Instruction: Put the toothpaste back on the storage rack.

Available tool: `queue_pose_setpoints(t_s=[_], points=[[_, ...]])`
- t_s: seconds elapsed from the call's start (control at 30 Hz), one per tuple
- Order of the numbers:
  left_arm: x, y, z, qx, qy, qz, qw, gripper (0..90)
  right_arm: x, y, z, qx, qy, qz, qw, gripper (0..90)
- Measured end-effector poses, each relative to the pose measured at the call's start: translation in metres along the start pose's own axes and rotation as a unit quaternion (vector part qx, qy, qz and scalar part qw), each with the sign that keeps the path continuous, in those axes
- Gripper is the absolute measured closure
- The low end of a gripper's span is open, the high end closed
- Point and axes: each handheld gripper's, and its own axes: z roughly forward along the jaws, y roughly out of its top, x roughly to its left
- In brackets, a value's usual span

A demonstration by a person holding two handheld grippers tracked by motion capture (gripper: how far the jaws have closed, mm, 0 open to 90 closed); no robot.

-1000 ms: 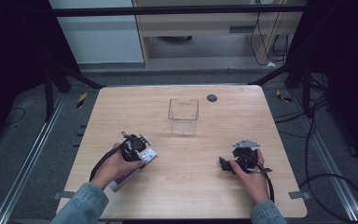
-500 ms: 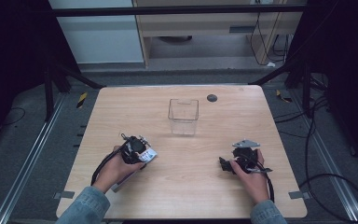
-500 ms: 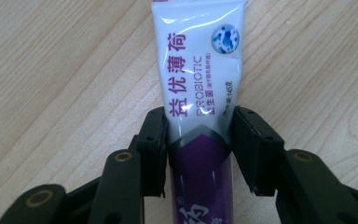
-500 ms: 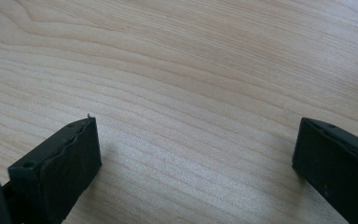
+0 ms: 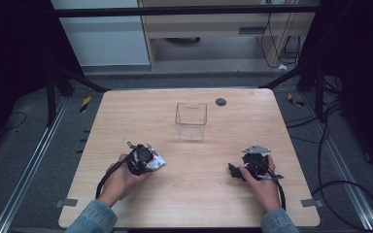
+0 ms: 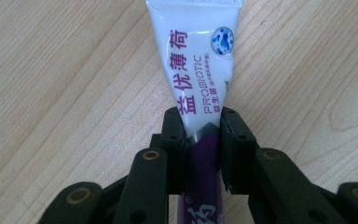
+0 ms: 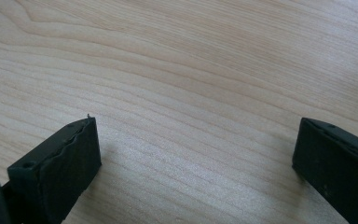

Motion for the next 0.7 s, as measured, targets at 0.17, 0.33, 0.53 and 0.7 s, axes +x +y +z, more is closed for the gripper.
queue_pose_setpoints(t_s=[0.17,0.33,0.53,0.7], points=[[0.005,-0.005,-0.012,-0.038,-0.01,-0.019,0.999,75.7,0.0,0.0,0.0,0.0,0.0,0.001,1.0,1.1],[0.01,-0.006,-0.028,-0.063,0.0,-0.027,0.9976,76.5,0.0,0.0,0.0,-0.001,0.0,0.0,1.0,1.1],[0.012,-0.003,-0.04,-0.074,0.001,-0.024,0.9969,76.8,0.0,0.001,0.0,0.001,0.0,0.003,1.0,1.1],[0.013,0.002,-0.047,-0.086,0.001,-0.026,0.996,77.1,0.0,0.001,0.0,0.001,0.0,0.001,1.0,1.1]])
